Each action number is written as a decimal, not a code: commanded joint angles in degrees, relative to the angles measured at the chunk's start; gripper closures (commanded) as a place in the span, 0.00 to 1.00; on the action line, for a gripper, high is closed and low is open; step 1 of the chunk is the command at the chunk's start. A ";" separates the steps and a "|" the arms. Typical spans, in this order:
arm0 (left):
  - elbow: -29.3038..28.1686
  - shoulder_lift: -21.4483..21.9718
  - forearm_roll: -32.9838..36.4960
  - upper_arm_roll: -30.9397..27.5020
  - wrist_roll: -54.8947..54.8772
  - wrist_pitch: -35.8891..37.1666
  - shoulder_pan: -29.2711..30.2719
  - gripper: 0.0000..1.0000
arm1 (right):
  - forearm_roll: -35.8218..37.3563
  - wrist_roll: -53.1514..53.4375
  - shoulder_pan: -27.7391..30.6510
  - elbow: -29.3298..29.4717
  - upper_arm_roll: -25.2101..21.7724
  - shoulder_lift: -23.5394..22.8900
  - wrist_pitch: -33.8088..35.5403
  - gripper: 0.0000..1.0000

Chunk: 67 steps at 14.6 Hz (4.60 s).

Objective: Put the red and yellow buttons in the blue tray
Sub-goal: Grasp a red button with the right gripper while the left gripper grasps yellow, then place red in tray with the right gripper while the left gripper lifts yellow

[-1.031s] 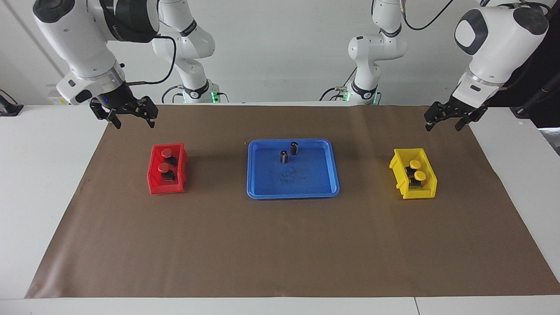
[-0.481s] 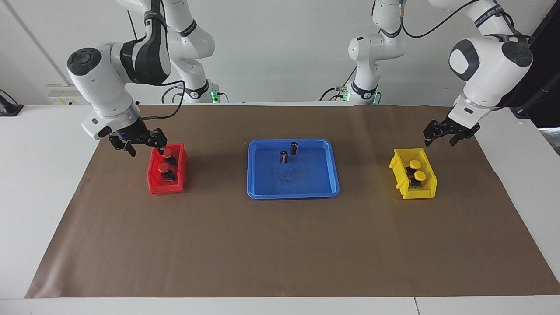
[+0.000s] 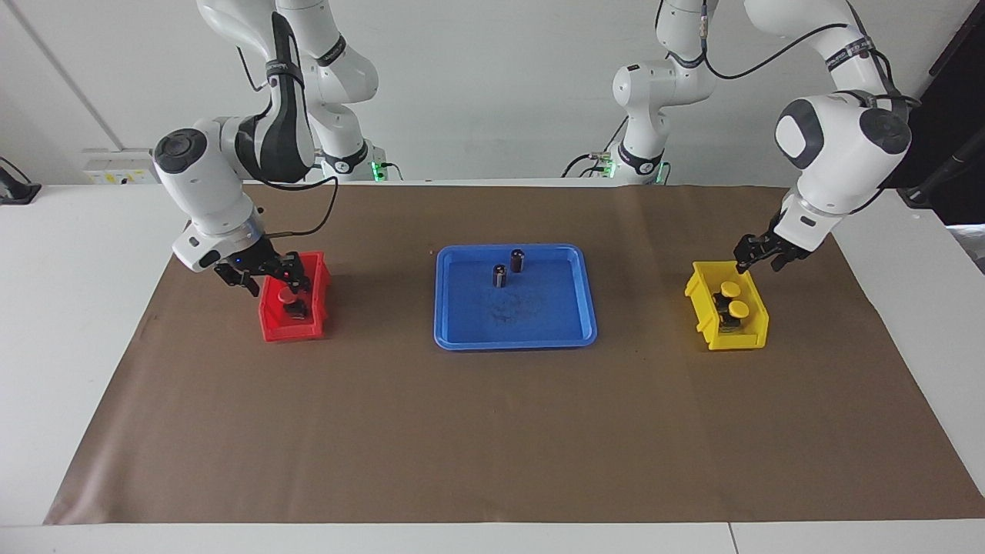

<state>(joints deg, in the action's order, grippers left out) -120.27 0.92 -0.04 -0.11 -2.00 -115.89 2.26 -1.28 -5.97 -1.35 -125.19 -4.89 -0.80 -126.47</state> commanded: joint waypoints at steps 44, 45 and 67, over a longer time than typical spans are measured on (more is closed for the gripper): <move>-1.21 -2.33 -0.22 -0.51 3.23 1.50 -1.73 0.78 | -1.88 37.33 -34.42 37.91 0.50 -24.85 7.94 0.76; 2.03 -2.59 -0.22 -0.51 3.14 6.07 -1.73 0.78 | -1.88 38.65 -34.51 37.13 0.50 -25.38 6.26 0.76; 20.42 -12.42 -6.20 1.60 29.85 6.22 -28.61 0.82 | -1.62 29.05 -24.61 31.08 -0.12 -14.60 16.69 0.22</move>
<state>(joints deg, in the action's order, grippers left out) -100.46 -10.03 -5.34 2.35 25.67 -107.90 -23.99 -2.95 29.24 -31.77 -89.96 -5.83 -21.16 -111.37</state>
